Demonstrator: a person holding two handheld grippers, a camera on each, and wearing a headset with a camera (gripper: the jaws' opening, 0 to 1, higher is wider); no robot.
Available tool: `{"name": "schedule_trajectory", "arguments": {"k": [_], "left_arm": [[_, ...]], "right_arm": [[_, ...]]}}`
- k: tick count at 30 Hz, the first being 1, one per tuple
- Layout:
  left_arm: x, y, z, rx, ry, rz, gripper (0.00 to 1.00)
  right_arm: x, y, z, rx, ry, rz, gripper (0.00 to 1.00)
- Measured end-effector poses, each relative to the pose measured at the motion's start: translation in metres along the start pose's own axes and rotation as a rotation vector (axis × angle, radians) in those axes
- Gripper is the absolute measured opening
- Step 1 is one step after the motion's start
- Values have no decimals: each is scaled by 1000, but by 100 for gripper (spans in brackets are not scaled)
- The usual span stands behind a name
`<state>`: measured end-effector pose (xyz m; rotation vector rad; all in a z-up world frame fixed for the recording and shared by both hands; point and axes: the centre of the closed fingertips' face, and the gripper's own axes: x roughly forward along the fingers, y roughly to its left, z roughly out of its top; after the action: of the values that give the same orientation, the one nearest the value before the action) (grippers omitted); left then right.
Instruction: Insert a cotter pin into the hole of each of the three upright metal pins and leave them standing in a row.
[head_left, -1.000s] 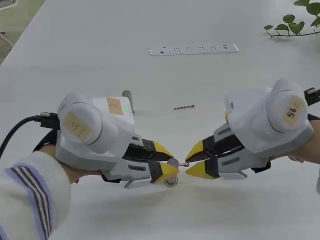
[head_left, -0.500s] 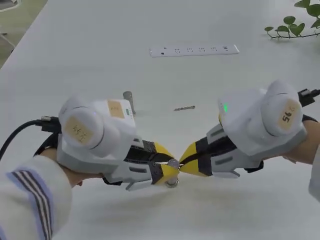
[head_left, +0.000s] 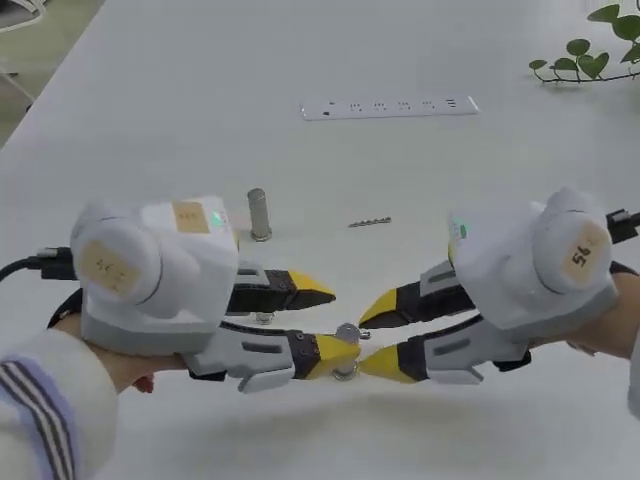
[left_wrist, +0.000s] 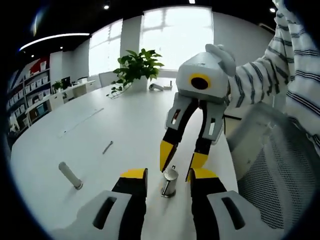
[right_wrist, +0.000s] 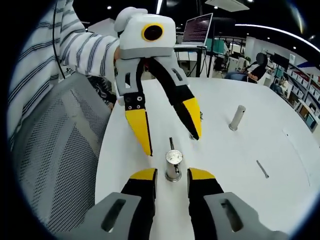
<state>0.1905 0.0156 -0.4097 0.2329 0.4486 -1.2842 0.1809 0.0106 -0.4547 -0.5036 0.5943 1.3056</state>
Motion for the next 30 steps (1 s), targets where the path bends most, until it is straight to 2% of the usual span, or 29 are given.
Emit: {"name": "schedule_trajectory", "arguments": {"k": [1,3,6,8,11,15,18,23,30], "left_arm": [[-3,-2,8,-18,-52,4,39],[-10,-7,10,-51,-72,-2,51],[-18,-11,6,-68,-70,8,60],[-22,-12,2,-91,-61,37,68],[-29,-14,-5,-86,-42,62,80],[-38,-15,-10,-134,-48,87,87],[-44,-13,-16,-160,-45,129,99],[-52,-15,-24,-194,-29,159,99],[-52,-24,-33,-221,-13,163,99]], "right_arm": [[3,2,0,20,-16,6,22],[7,5,0,44,-38,13,21],[11,5,1,80,-74,17,21],[13,5,3,104,-99,22,21],[17,4,2,114,-108,24,22],[21,4,1,126,-119,27,22],[23,2,2,146,-142,22,22],[27,3,5,162,-175,28,26],[31,0,7,152,-195,21,16]]}}
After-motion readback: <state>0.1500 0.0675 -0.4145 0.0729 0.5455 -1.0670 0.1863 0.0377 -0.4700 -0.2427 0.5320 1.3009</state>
